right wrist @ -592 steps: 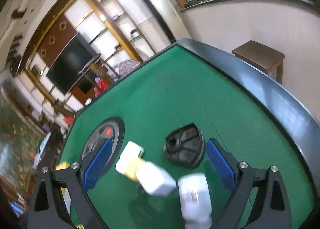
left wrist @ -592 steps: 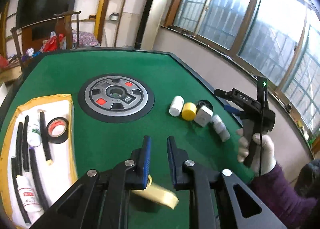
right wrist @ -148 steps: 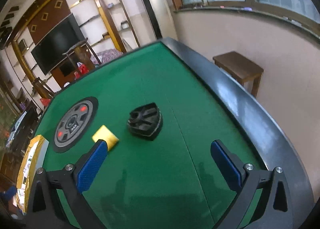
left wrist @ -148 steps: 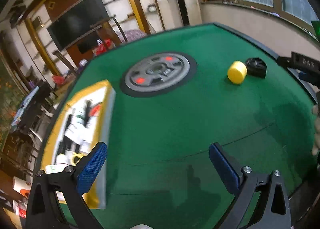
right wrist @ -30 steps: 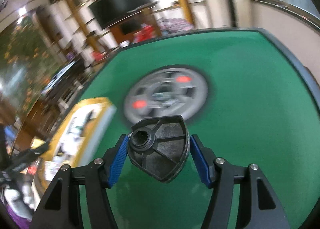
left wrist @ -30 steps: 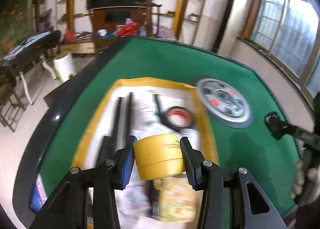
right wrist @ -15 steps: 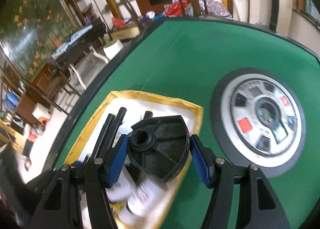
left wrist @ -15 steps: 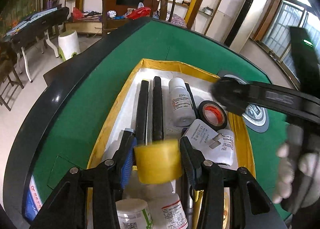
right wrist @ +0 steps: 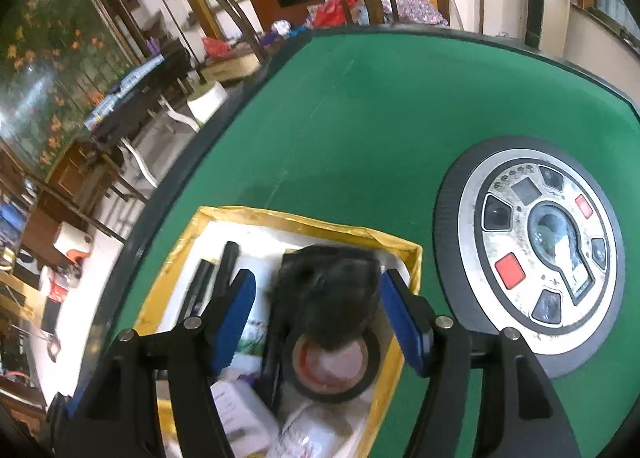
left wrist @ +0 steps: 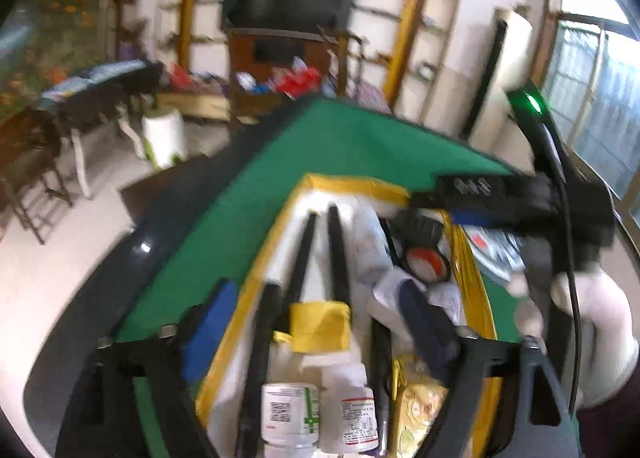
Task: Organize rigid objects
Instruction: 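Carry the tape roll with the left tool while the right tool carries the black part into the tray, then open both tools and pull them back from the tray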
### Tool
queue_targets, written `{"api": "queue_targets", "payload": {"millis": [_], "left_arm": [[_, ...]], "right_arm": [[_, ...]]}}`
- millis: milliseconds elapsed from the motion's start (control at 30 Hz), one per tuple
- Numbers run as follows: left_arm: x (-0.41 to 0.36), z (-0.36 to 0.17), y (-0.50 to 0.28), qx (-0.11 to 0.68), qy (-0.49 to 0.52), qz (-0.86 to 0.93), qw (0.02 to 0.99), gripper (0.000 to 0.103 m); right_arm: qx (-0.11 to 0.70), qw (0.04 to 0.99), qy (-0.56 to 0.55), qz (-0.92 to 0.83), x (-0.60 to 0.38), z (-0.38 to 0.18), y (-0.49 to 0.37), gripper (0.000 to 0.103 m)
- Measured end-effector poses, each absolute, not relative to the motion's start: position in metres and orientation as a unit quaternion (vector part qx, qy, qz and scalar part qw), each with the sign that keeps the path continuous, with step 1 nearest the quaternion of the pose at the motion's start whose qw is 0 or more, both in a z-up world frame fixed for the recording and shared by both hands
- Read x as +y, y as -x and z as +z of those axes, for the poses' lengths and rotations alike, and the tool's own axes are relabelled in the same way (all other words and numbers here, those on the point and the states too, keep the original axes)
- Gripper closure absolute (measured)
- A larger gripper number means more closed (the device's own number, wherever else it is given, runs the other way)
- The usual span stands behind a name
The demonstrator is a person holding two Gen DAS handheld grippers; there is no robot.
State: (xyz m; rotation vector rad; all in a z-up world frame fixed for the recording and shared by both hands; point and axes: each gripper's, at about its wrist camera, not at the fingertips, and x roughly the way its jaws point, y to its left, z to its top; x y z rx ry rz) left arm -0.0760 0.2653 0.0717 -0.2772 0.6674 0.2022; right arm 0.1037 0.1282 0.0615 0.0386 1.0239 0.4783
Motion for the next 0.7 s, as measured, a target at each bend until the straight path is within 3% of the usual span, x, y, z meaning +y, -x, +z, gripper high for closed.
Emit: {"api": "queue_targets", "payload": {"millis": [200,267,333,400,700], "left_arm": [[0.264,0.110,0.115,0.230,0.138,0.134,0.954,0.001],[0.262,0.118,0.123,0.231,0.139,0.161,0.949,0.001],[0.256,0.120,0.125,0.241,0.133,0.172,0.946,0.001],[0.249,0.121,0.127,0.252,0.128,0.156,0.947,0.001],[0.202,0.126,0.139,0.265,0.075,0.164,0.947,0.001]], "right_arm": [[0.429,0.870,-0.038,0.241,0.096,0.094,-0.061,0.036],[0.390,0.890,-0.037,0.233,0.080,0.106,-0.035,0.031],[0.350,0.910,-0.037,0.219,0.060,0.116,-0.008,0.018],[0.310,0.930,-0.035,0.196,0.038,0.121,0.022,0.016],[0.282,0.942,0.003,0.184,0.009,0.113,0.085,0.016]]}}
